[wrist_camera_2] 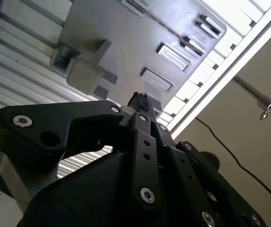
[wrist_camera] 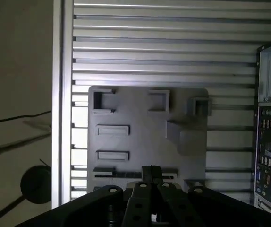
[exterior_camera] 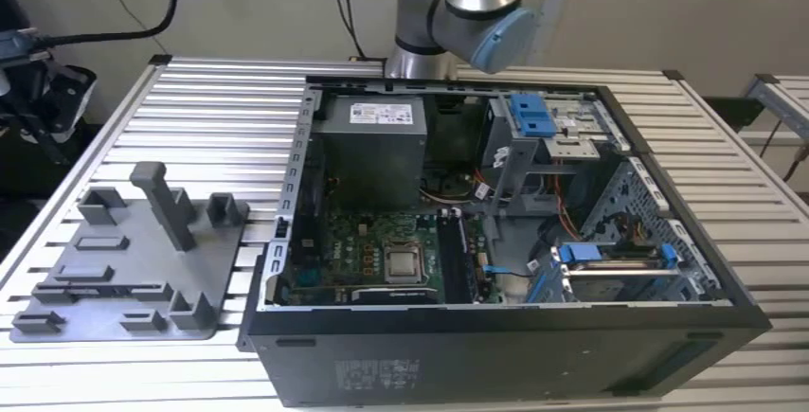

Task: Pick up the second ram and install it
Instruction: 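Reach for the second ram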

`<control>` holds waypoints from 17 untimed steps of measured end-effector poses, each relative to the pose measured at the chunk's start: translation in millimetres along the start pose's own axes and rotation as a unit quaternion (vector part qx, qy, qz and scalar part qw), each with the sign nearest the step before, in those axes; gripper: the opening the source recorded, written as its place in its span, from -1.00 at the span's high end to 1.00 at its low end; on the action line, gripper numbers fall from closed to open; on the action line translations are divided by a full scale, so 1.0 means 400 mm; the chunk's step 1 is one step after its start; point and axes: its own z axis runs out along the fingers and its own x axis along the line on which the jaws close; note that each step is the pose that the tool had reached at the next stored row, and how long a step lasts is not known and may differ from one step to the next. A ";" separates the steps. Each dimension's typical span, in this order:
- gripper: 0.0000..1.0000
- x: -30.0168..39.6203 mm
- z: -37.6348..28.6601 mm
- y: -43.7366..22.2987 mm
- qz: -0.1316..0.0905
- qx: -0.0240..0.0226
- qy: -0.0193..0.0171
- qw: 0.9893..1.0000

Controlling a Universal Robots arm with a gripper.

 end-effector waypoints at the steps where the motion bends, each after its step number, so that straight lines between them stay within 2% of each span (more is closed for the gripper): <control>1: 0.79 0.000 0.003 -0.004 0.000 0.000 0.000 1.000; 7: 0.79 0.001 0.019 -0.027 0.000 0.001 0.000 1.000; 17: 0.79 0.004 0.027 -0.070 0.000 0.002 0.000 1.000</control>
